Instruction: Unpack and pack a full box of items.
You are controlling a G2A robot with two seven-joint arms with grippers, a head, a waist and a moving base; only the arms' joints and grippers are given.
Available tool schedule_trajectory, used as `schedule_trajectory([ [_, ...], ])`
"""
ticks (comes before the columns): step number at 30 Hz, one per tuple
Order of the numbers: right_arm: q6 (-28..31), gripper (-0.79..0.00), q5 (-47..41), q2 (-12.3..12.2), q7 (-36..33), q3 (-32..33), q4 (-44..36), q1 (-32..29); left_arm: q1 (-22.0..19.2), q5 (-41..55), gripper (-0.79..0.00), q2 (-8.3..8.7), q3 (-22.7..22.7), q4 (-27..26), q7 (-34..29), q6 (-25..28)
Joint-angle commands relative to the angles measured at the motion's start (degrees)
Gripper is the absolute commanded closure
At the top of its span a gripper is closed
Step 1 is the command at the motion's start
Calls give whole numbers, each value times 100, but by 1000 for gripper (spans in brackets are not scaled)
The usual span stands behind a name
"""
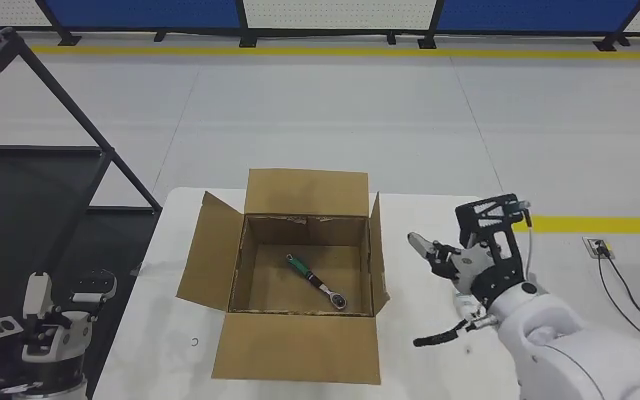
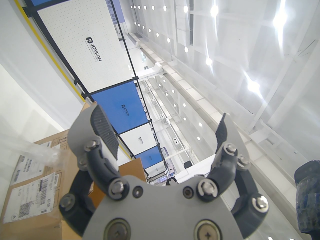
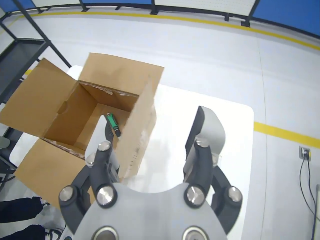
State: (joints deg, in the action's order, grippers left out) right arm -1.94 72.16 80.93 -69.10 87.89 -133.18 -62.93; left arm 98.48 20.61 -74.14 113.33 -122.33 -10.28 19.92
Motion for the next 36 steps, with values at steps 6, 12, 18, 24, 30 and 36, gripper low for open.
schedule_trajectory([
  [6, 151, -736, -36, -90, 76, 793, 1204, -152, 0, 0, -785, 0, 0, 0, 0, 0],
  [12, 257, -730, 542, -163, 1, 784, 2462, 11, 0, 0, -785, 0, 0, 0, 0, 0],
  [18, 419, -431, 421, -217, -118, 833, 3756, 387, 0, 0, -785, 0, 0, 0, 0, 0],
  [24, 708, -385, 235, -278, -56, 872, 4611, 628, 0, 0, -785, 0, 0, 0, 0, 0],
  [30, 730, -533, 232, -322, -29, 801, 4988, 745, 0, 0, -785, 0, 0, 0, 0, 0],
  [36, 732, -545, 204, -363, -42, 730, 5072, 785, 0, 0, -785, 0, 0, 0, 0, 0],
])
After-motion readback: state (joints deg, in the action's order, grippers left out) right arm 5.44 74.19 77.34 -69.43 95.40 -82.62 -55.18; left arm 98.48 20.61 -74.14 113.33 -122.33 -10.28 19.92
